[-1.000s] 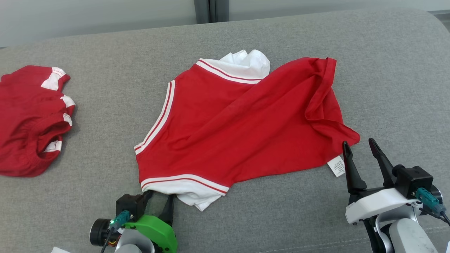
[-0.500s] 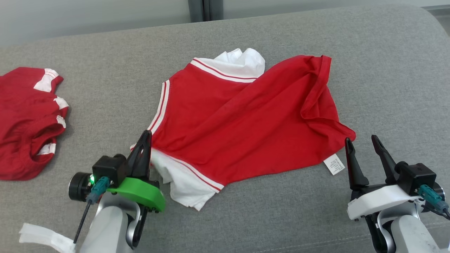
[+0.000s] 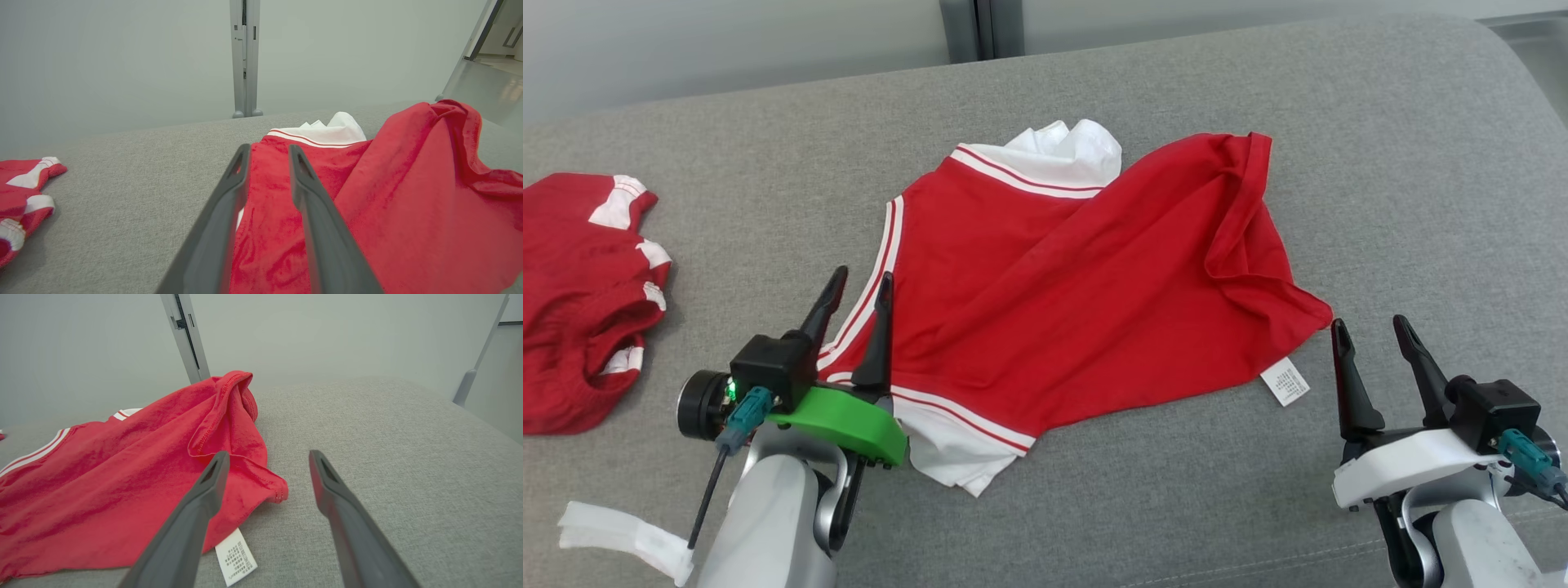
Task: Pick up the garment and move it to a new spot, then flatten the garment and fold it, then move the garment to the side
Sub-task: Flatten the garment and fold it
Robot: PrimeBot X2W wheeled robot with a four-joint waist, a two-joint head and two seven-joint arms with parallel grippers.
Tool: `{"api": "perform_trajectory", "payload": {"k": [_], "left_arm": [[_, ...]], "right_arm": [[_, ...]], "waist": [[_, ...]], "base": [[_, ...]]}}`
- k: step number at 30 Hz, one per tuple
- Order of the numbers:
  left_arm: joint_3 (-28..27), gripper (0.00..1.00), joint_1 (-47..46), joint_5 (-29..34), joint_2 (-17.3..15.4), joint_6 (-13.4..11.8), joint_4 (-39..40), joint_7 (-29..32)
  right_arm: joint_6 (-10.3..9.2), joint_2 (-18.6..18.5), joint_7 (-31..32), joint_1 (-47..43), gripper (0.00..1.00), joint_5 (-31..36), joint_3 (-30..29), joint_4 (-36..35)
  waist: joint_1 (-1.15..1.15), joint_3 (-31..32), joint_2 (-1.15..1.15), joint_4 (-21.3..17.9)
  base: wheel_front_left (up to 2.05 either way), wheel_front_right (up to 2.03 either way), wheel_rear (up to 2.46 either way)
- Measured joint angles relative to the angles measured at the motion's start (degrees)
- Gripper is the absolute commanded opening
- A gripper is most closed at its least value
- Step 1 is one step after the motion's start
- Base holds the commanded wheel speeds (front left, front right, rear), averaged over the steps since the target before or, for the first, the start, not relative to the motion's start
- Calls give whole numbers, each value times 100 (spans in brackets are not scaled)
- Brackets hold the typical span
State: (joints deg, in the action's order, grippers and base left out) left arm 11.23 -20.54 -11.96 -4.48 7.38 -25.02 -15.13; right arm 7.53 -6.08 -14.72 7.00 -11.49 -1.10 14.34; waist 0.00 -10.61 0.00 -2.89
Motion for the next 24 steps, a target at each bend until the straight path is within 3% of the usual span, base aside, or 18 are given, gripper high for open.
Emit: {"api": "perform_trajectory", "payload": {"k": [12,24], "left_arm": [[-866,100,992,205,-93,-149,1017,0],[-1354,100,2000,341,4,-215,1567,0]], "right_arm": [[0,19,-26,-230,100,19,60,-165],[0,4,-25,-566,100,18,144,-387]], "waist": [[0,502,0,259],[0,992,0,521]], "base": [[0,0,0],[0,0,0]]}}
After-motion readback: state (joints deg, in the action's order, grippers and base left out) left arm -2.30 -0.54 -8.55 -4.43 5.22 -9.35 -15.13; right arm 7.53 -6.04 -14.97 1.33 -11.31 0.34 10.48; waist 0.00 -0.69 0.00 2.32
